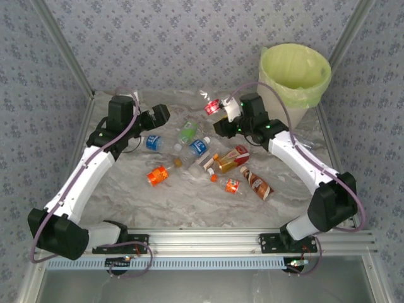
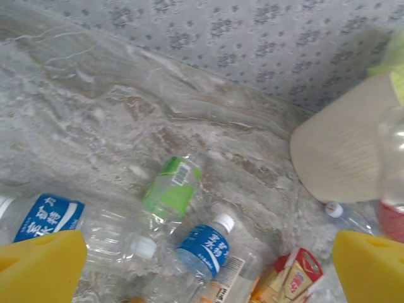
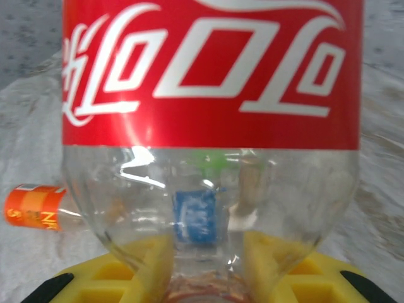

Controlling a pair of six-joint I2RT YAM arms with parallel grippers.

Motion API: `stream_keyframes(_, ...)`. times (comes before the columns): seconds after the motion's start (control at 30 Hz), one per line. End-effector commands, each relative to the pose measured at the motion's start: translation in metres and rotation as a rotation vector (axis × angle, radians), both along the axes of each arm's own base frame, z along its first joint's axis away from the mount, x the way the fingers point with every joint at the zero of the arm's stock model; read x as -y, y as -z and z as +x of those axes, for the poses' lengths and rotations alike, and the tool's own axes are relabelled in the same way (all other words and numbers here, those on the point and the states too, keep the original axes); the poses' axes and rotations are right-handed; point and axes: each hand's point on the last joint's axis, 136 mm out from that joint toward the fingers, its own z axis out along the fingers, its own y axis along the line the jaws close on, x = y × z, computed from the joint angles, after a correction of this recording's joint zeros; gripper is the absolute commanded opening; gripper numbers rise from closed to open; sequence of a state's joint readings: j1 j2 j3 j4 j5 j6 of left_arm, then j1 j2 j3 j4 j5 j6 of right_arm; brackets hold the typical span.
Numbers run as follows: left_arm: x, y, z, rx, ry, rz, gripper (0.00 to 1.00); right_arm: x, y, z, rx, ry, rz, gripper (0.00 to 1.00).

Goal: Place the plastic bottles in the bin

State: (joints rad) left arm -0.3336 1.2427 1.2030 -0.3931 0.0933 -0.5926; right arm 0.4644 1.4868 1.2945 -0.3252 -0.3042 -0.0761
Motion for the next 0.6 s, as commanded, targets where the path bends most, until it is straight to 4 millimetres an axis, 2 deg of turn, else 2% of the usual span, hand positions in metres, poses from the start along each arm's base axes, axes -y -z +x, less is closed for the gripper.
stream_keyframes(0.0, -0.017, -0.001, -0.001, 0.019, -0.088, 0.013, 0.99, 0.037, -0.045, 0.013, 0.097, 0.116, -0.032, 0.00)
stream_keyframes(0.4, -0.030, 0.029, -0.012, -0.033, -0.115, 0.084, 1.00, 0.142, -0.123, 0.071, 0.247, 0.422, -0.011, 0.00)
stream_keyframes(0.47, -0.032, 0.034, -0.014, -0.053, -0.125, 0.090, 1.00, 0.160, -0.131, 0.085, 0.261, 0.477, -0.004, 0.00)
stream_keyframes(0.57, -0.033, 0.040, -0.017, -0.073, -0.128, 0.084, 0.99, 0.193, -0.132, 0.110, 0.259, 0.595, -0.011, 0.00)
